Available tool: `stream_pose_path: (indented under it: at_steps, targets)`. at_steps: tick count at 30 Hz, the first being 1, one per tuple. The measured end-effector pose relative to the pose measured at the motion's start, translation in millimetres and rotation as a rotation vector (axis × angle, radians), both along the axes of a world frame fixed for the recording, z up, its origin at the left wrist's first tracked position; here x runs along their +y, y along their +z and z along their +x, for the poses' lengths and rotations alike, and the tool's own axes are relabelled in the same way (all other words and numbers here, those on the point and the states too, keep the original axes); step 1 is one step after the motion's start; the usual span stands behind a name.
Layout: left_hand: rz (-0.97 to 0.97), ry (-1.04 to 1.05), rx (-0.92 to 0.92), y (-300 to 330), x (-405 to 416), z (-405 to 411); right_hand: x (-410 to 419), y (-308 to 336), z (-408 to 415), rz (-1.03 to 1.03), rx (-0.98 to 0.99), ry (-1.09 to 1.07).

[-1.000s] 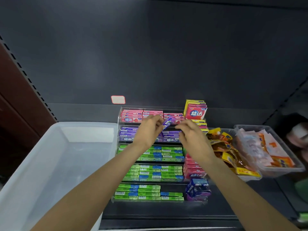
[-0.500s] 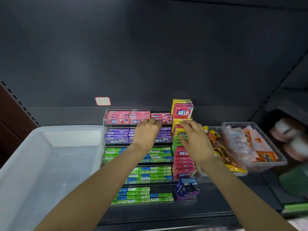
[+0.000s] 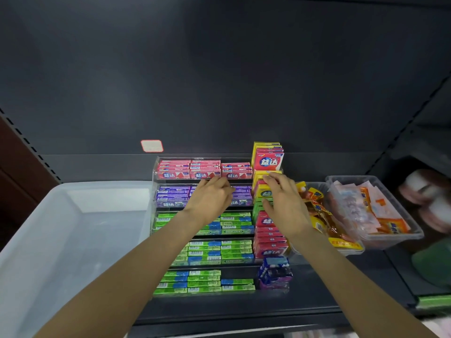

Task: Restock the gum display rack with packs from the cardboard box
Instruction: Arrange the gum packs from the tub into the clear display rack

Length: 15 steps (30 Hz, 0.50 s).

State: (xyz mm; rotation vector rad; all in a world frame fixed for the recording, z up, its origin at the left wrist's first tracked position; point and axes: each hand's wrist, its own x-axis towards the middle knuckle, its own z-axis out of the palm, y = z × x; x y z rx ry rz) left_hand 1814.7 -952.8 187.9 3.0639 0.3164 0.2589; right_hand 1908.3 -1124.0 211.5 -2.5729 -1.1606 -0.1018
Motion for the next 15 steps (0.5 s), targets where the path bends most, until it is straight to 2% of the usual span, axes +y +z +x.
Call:
stream_pose_path:
  at_steps: [9,12,15]
  targets:
    - [0.195,0.029,0.063,5.2,-7.3,-7.6,-2.6,-0.8,-3.6,-0.017,0.016,-0.005]
    - [0.170,0.068,0.073,6.9,-10.9,-8.2,-3.8,1.8,-5.6,-0.027,0.002,-0.002]
    - [0.050,0.110,0.058,11.8,-14.5,-8.9,-3.2,7.7,-14.4,0.008,-0.014,0.007]
